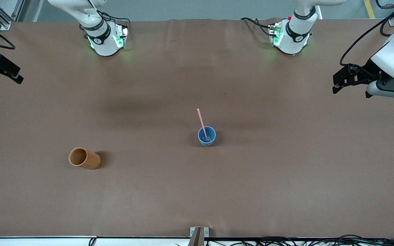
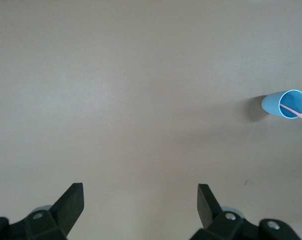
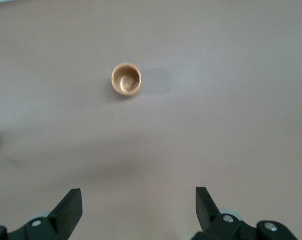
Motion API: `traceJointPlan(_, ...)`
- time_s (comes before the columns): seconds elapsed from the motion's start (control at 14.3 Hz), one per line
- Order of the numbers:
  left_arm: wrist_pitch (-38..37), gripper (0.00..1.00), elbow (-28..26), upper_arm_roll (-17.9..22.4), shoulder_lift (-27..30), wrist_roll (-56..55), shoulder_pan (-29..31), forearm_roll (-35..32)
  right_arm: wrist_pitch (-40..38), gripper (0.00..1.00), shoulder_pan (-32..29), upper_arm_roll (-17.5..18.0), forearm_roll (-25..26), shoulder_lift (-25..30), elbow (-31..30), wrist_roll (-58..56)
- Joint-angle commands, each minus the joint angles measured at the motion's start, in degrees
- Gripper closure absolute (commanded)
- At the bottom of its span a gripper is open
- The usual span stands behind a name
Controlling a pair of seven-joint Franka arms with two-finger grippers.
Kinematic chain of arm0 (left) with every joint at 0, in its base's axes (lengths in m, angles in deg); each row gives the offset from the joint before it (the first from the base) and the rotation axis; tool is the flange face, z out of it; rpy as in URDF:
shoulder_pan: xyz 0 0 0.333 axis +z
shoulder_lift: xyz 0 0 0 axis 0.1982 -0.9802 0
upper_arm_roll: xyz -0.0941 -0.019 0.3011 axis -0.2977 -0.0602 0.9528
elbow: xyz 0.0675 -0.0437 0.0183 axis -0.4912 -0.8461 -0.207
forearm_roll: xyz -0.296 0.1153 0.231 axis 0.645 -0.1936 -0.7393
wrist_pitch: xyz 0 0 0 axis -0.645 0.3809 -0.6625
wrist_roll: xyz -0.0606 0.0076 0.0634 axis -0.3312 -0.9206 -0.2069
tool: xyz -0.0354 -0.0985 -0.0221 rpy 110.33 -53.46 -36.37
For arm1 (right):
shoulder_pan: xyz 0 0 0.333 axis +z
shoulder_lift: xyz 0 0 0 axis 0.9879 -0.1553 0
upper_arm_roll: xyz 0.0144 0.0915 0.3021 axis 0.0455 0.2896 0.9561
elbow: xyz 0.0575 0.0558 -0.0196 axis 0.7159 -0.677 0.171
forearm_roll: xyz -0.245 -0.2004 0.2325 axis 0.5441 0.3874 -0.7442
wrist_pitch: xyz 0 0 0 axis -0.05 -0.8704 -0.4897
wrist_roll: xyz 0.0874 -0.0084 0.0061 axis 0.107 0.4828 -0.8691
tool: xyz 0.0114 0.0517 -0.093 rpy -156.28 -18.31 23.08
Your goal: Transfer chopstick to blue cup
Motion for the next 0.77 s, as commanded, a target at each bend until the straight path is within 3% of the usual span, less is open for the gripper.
traceJointPlan(0.0,-1.14,0.0,0.78,-0.17,-0.07,0.06,0.44,2.02,-1.08,0.0,-0.38,0.32,0.67,0.32,0.0,-2.88)
traceJointPlan(0.42,-1.14,0.0,0.87,-0.08,0.02,-0.12,0.35,1.5,-0.2,0.0,-0.65,0.22,0.49,-0.82,1.31,-3.32)
traceJointPlan(0.7,-1.14,0.0,0.87,-0.08,-0.07,-0.2,0.35,1.32,5.24,0.0,-0.39,0.31,0.4,-3.46,2.46,-4.28)
